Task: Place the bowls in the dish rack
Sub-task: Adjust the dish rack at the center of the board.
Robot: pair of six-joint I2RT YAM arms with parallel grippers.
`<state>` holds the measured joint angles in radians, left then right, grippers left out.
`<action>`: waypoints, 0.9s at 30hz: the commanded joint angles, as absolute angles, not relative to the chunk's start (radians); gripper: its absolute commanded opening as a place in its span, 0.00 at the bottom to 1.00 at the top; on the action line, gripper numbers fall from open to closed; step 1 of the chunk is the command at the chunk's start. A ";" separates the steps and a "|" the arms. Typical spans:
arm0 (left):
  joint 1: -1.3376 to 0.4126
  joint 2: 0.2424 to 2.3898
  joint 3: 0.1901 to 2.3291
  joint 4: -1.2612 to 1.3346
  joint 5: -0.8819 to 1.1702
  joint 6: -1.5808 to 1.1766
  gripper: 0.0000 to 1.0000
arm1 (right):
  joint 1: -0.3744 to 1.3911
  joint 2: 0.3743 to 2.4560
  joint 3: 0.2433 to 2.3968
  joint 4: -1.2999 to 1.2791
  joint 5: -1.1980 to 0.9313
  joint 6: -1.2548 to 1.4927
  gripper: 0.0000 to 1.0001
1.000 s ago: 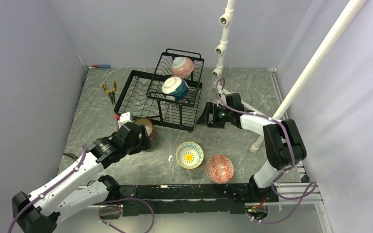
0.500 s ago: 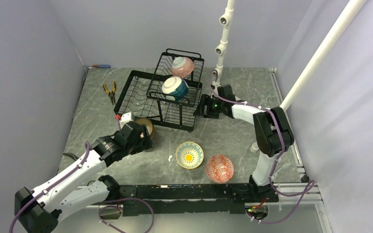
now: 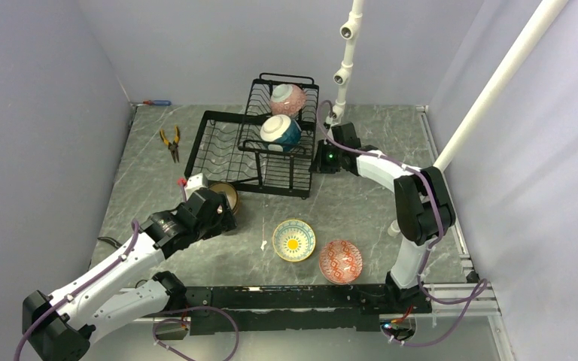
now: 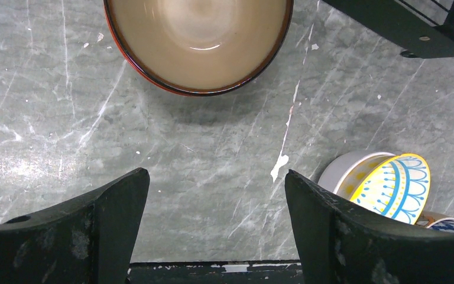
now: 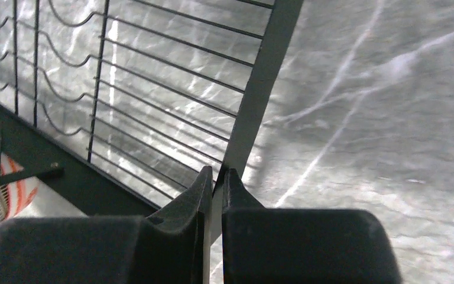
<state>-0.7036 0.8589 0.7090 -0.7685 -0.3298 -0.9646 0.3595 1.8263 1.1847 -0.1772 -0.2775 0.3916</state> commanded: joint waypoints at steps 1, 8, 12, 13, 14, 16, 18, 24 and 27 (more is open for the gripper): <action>-0.705 0.846 0.726 -0.756 -0.335 -0.985 0.89 | 0.302 1.836 1.205 -0.270 -0.106 0.304 0.01; -0.704 0.840 0.726 -0.764 -0.347 -0.989 0.90 | 0.280 1.848 1.267 -0.295 -0.075 0.289 0.00; -0.704 0.836 0.722 -0.764 -0.353 -0.999 0.92 | 0.268 1.855 1.300 -0.302 -0.057 0.282 0.00; -0.704 0.835 0.720 -0.764 -0.354 -1.002 0.92 | 0.265 1.855 1.303 -0.301 -0.053 0.281 0.00; -0.704 0.831 0.719 -0.764 -0.354 -1.003 0.92 | 0.262 1.851 1.305 -0.300 -0.049 0.281 0.00; -0.704 0.829 0.716 -0.762 -0.354 -1.006 0.92 | 0.257 1.839 1.304 -0.293 -0.058 0.280 0.03; -0.704 0.830 0.714 -0.762 -0.355 -1.009 0.93 | 0.253 1.812 1.288 -0.276 -0.093 0.281 0.09; -0.704 0.838 0.698 -0.720 -0.337 -1.003 0.94 | 0.244 1.661 1.190 -0.243 -0.156 0.313 0.36; -0.704 0.852 0.694 -0.689 -0.313 -0.992 0.94 | 0.230 1.558 1.098 -0.213 -0.189 0.332 0.47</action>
<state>-0.7036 0.8421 0.7002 -0.7498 -0.3294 -0.9894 0.2489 1.7199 1.1751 -0.2714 -0.1532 0.3180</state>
